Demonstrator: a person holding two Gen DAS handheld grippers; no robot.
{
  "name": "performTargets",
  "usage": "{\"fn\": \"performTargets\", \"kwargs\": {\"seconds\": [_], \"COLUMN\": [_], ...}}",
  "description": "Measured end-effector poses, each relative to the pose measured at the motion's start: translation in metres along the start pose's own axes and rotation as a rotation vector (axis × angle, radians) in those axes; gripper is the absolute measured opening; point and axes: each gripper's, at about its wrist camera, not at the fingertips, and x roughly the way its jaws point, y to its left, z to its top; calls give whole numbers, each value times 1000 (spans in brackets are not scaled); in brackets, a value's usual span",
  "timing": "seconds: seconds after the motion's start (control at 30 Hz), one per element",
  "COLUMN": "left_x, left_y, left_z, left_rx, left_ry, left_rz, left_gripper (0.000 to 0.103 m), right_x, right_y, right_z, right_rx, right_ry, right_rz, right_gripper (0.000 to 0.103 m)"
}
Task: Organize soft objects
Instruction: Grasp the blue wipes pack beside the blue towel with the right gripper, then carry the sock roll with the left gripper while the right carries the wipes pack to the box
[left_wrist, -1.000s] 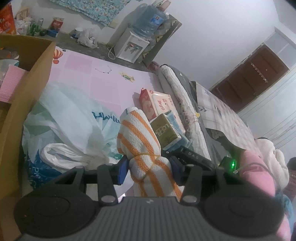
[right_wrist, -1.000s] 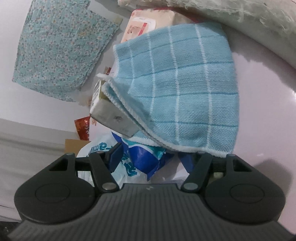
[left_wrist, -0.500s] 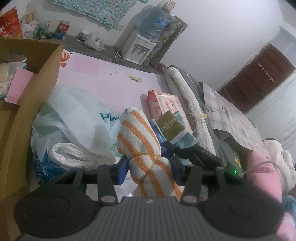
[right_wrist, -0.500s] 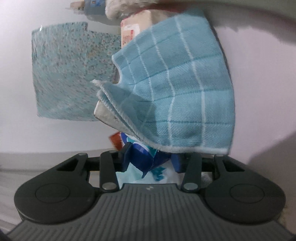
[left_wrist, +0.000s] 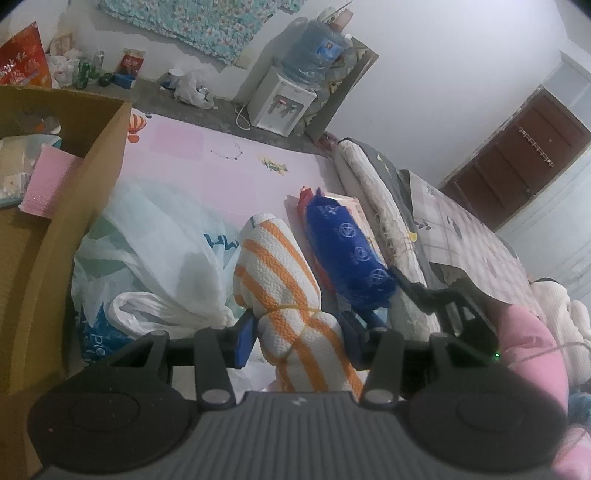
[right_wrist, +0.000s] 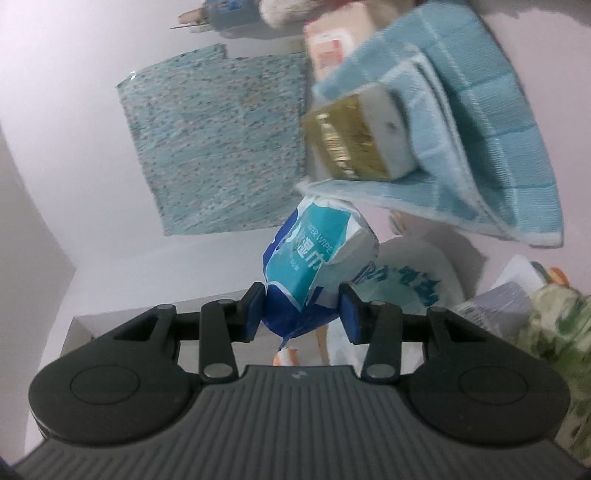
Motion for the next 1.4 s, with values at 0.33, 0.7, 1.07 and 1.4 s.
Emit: {"fn": "performTargets", "kwargs": {"seconds": [0.33,0.7,1.07,1.4], "left_x": [-23,-36,-42,-38], "left_y": [-7,-4,5,16], "left_z": [-9,-18,-16,-12], "left_rx": [22,15,3,-11], "left_ry": [-39,-51,-66,-56], "left_rz": [-1,3,-11,-3], "left_gripper": [49,49,49,49], "right_x": [-40,-76,-11,86], "right_y": [51,57,119,96], "right_z": [-21,-33,-38,-9], "right_rx": [-176,-319,-747,-891], "right_ry": [15,-11,219,383], "right_rz": [10,-174,-539,-887], "right_gripper": [18,22,79,85]}}
